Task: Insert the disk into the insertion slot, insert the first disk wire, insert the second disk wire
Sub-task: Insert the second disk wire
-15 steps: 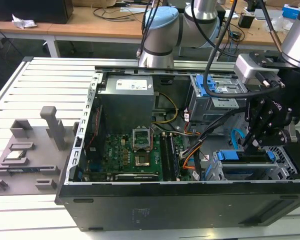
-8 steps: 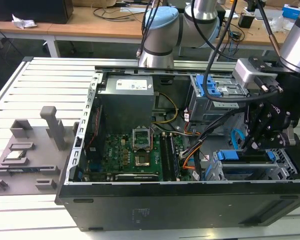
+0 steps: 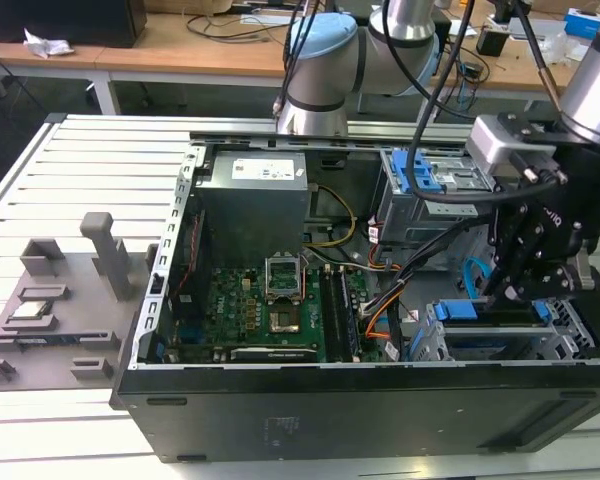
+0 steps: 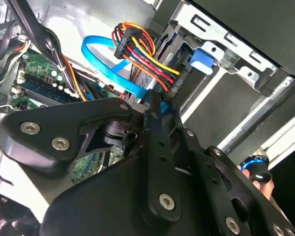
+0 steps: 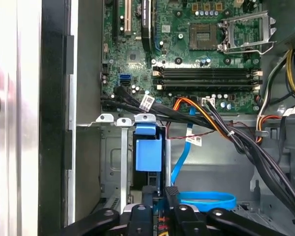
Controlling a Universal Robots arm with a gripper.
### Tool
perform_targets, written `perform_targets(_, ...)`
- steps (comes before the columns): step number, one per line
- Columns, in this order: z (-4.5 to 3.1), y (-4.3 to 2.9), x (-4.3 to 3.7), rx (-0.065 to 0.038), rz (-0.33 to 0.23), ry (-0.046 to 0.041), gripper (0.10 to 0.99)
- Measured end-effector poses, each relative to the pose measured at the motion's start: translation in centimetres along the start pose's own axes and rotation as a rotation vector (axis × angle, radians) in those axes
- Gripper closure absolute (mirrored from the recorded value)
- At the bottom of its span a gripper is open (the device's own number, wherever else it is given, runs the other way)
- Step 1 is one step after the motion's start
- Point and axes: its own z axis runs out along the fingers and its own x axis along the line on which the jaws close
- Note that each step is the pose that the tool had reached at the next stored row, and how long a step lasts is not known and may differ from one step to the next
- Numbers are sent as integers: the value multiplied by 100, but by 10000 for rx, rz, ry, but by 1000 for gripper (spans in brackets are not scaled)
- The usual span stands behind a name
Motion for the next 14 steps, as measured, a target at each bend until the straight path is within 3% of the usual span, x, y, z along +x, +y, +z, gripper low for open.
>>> perform_targets(5,-249,10,9,0,1,12,851)
perform_targets(7,-363,15,16,0,0,14,929)
perform_targets(8,-391,16,18,-1,0,13,980)
perform_targets(14,-420,17,20,0,0,11,980)
